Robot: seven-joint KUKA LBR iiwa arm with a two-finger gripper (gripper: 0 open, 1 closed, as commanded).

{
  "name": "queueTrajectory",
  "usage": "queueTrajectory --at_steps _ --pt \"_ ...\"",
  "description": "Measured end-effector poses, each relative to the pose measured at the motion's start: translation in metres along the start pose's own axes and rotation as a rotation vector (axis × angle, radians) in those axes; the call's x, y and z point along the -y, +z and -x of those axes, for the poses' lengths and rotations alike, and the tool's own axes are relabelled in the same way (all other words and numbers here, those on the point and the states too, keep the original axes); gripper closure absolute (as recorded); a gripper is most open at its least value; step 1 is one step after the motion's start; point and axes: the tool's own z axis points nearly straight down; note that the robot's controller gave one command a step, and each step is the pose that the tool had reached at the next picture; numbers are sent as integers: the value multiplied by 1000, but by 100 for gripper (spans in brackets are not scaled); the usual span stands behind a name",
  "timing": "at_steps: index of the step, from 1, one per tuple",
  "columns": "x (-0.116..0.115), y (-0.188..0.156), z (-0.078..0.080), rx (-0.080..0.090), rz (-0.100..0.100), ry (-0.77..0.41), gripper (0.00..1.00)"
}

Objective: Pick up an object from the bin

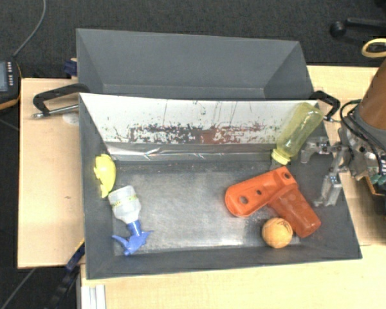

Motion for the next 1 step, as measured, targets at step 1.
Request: queueTrajectory --at_steps 1 --pt "-1 -5 2 9 -2 -2 0"
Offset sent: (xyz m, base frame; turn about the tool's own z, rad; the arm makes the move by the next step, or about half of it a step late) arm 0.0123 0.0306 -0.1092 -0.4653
